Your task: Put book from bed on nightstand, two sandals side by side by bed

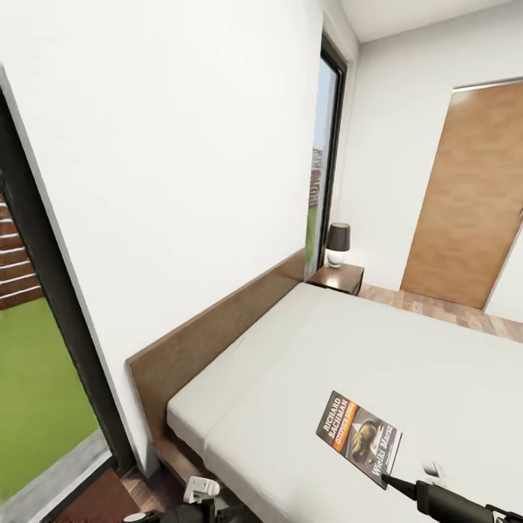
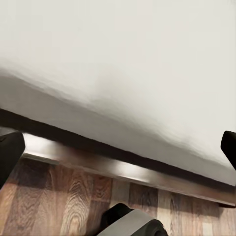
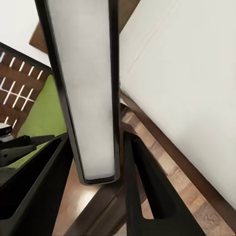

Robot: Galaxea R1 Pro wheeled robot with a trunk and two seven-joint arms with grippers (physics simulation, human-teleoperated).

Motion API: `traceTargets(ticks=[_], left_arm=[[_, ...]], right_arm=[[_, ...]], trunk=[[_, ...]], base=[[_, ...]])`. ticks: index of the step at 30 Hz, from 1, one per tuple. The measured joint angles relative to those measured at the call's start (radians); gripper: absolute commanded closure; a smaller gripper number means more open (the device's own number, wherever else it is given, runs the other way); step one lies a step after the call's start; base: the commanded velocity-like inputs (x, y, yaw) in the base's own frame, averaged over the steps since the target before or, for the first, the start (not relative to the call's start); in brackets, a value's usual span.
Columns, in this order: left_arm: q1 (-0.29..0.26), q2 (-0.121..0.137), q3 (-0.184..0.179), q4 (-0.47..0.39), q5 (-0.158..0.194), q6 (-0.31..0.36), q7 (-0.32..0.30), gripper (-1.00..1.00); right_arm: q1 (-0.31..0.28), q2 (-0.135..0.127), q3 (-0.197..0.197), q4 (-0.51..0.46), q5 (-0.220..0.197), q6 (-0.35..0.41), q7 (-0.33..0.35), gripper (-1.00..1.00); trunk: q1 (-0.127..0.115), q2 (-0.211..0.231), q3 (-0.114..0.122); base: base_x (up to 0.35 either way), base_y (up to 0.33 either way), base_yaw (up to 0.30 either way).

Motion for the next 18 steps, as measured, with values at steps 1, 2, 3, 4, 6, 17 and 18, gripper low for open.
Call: traceTargets(ticks=[1,2,3,4,6,17,18], left_arm=[[0.0,0.0,0.0,0.0,0.0,0.0,0.0,-1.0],[0.0,0.0,0.0,0.0,0.0,0.0,0.0,-1.0],[0.0,-0.001,0.0,0.0,0.0,0.0,0.0,-1.0],[0.0,-0.001,0.0,0.0,0.0,0.0,0.0,-1.0],[-0.001,-0.001,0.0,0.0,0.0,0.0,0.0,-1.0],[0.0,-0.001,0.0,0.0,-0.001,0.0,0.0,-1.0],[0.0,-0.001,0.0,0.0,0.0,0.0,0.0,-1.0]], right_arm=[[0.0,0.0,0.001,0.0,0.0,0.0,0.0,1.0],[0.0,0.0,0.001,0.0,0.0,0.0,0.0,1.0],[0.0,0.0,0.001,0.0,0.0,0.0,0.0,1.0],[0.0,0.0,0.001,0.0,0.0,0.0,0.0,1.0],[0.0,0.0,0.002,0.0,0.0,0.0,0.001,1.0],[-0.001,0.0,0.003,0.0,0.001,0.0,0.001,1.0],[0.0,0.0,0.002,0.0,0.0,0.0,0.002,1.0]], trunk=[[0.0,0.0,0.0],[0.0,0.0,0.001],[0.0,0.0,0.001],[0.0,0.0,0.001],[0.0,0.0,0.002],[0.0,0.0,0.006],[0.0,0.0,0.007]], base=[[0.0,0.0,0.259],[0.0,0.0,0.259],[0.0,-0.006,0.259],[0.0,-0.045,0.259],[0.0,-0.108,0.26],[0.0,-0.036,0.259],[0.0,-0.145,0.26]])
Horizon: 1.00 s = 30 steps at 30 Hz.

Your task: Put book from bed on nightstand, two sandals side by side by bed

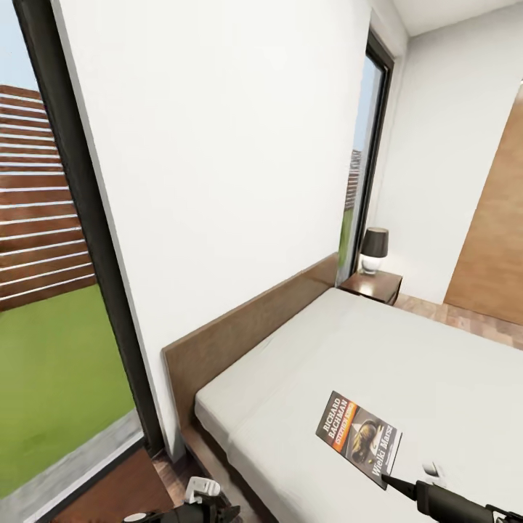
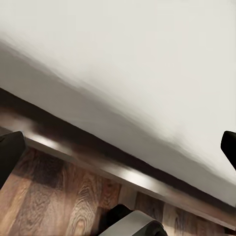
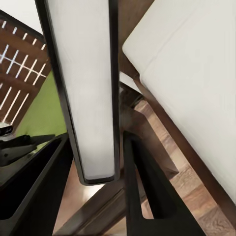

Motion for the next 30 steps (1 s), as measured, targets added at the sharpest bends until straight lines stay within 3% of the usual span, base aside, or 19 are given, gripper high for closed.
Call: traceTargets(ticks=[16,25,30], left_arm=[[0.0,0.0,0.0,0.001,0.0,0.0,0.001,-1.0],[0.0,0.0,0.0,0.002,-0.001,0.0,-0.001,-1.0],[0.0,-0.012,0.0,0.001,-0.003,0.001,-0.001,-1.0]], right_arm=[[0.0,-0.001,0.0,0.0,0.0,0.0,0.0,1.0],[0.001,0.0,-0.004,0.0,-0.002,0.0,-0.002,1.0],[0.001,0.0,-0.002,0.059,-0.001,0.0,-0.004,1.0]], trunk=[[0.0,0.0,0.006],[0.0,0.0,0.007],[0.0,0.0,0.007]], base=[[0.0,-0.015,0.256],[0.0,0.0,0.044],[0.0,0.0,0.115]])
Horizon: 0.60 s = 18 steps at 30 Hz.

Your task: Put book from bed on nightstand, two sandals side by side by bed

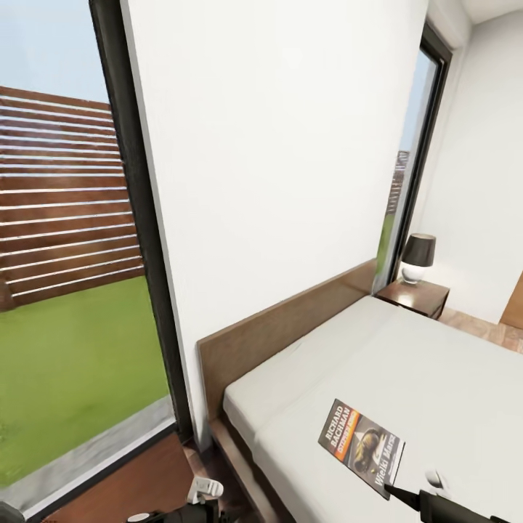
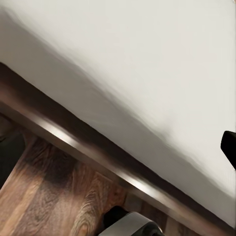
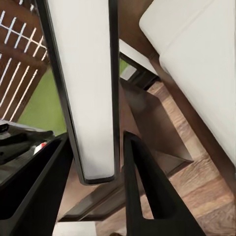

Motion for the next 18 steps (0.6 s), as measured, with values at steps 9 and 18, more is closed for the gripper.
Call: traceTargets(ticks=[9,18], left_arm=[[0.0,-0.009,-0.001,0.01,0.0,-0.001,0.001,-1.0],[0.0,-0.009,0.0,0.011,-0.001,0.001,-0.01,-1.0]], right_arm=[[0.002,-0.001,-0.001,0.049,0.001,0.0,-0.001,1.0],[0.002,-0.007,0.001,0.05,0.001,0.0,0.0,1.0]], trunk=[[0.0,0.0,0.0],[0.0,0.0,0.0]], base=[[0.0,0.0,0.278],[0.0,0.0,0.287]])
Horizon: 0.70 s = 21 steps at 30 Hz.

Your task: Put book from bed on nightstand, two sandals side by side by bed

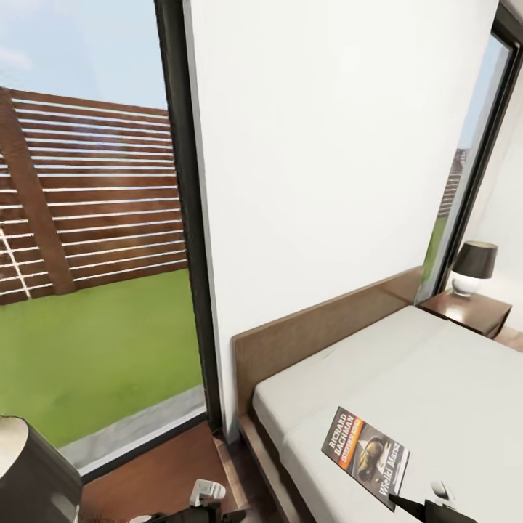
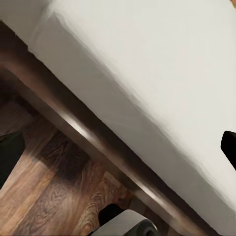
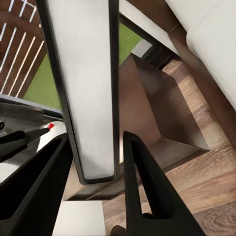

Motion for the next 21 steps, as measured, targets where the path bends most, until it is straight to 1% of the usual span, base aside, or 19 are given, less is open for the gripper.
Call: traceTargets(ticks=[3,6,7,9,12,17,21], left_arm=[[0.0,0.001,0.0,0.0,0.0,0.002,-0.019,-1.0],[0.0,0.005,0.0,0.0,0.002,0.003,-0.131,-1.0],[0.0,0.006,0.0,0.001,0.003,0.003,-0.154,-1.0],[0.0,0.007,0.0,0.001,0.004,0.003,-0.176,-1.0],[0.0,0.006,0.0,0.002,0.004,0.003,-0.178,-1.0],[0.0,0.005,0.0,0.002,0.004,0.002,-0.143,-1.0],[0.0,0.004,0.0,0.002,0.004,0.002,-0.136,-1.0]], right_arm=[[0.0,0.0,0.001,0.0,0.0,0.0,0.0,1.0],[0.0,0.0,0.001,0.0,0.0,0.0,0.0,1.0],[0.0,0.0,0.001,0.0,0.0,0.0,0.0,1.0],[0.0,0.0,0.001,0.0,0.0,-0.001,0.0,1.0],[0.0,0.0,0.001,0.0,0.0,0.0,0.0,1.0],[0.0,0.0,0.001,0.0,0.0,0.0,0.0,1.0],[0.0,-0.002,0.001,0.0,0.0,0.0,0.0,1.0]], trunk=[[0.0,0.0,0.0],[0.0,0.0,0.0],[0.0,0.0,0.0],[0.0,0.0,0.0],[0.0,0.0,0.0],[0.0,0.0,0.0],[0.0,0.0,0.0]], base=[[0.0,0.0,0.284],[0.0,0.0,0.283],[0.0,0.0,0.282],[0.0,0.0,0.28],[0.0,0.0,0.275],[0.0,0.0,0.269],[0.0,0.0,0.261]])
